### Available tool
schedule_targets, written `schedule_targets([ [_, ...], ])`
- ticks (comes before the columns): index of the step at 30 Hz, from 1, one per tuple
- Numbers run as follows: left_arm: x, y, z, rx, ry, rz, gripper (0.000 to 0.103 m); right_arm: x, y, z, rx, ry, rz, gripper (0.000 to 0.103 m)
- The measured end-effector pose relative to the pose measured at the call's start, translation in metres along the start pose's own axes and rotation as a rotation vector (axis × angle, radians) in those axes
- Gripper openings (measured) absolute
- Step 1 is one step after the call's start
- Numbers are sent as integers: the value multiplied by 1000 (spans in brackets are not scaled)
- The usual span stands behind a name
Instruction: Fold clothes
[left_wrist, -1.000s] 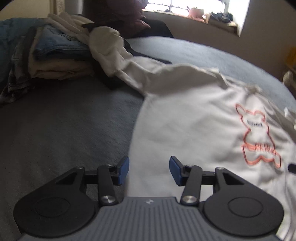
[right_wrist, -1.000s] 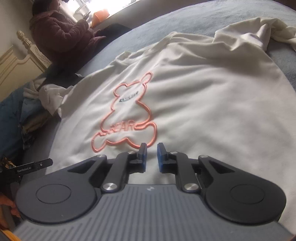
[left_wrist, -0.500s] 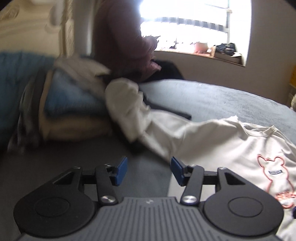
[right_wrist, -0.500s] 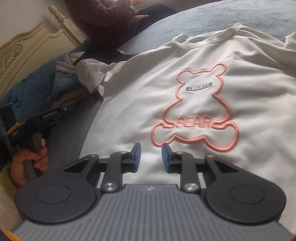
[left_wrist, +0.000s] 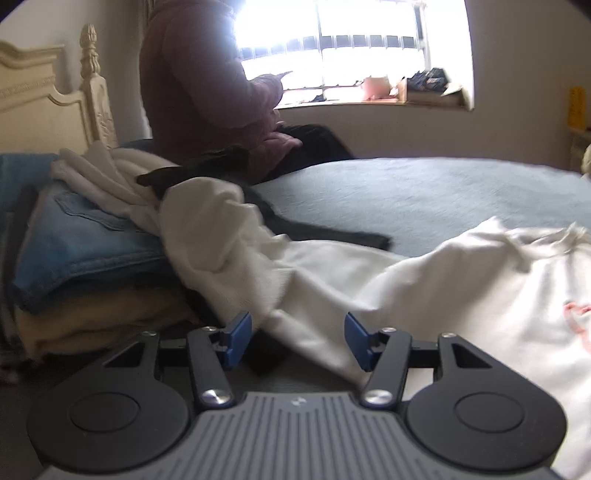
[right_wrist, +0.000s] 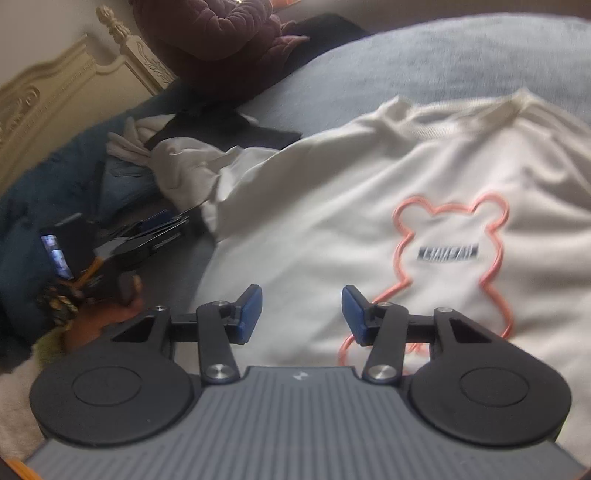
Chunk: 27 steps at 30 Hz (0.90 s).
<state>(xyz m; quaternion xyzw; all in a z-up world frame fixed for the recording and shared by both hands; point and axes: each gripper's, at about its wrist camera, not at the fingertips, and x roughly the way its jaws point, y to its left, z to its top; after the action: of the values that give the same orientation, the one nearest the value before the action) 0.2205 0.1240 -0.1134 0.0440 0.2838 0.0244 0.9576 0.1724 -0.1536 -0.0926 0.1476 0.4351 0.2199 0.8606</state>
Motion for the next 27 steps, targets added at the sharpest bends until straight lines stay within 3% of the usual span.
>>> schedule_targets([
  [6,-9,-37,1,-16,5,-196,57,18,-28,55,-15,-96,-99,47],
  [8,-5,-48,0,-25,25,-231,57,28,-43,82,44,-117,-105,47],
  [12,3,-57,-2,-66,47,-251,56,57,-59,128,125,-86,-82,47],
  [19,15,-48,-5,-129,67,-255,53,140,-17,185,-101,19,-65,49],
  [22,15,-43,-5,-164,36,-260,53,181,0,199,-181,88,-39,49],
  [27,25,-43,-7,-175,50,-245,53,224,19,203,-230,207,94,49],
])
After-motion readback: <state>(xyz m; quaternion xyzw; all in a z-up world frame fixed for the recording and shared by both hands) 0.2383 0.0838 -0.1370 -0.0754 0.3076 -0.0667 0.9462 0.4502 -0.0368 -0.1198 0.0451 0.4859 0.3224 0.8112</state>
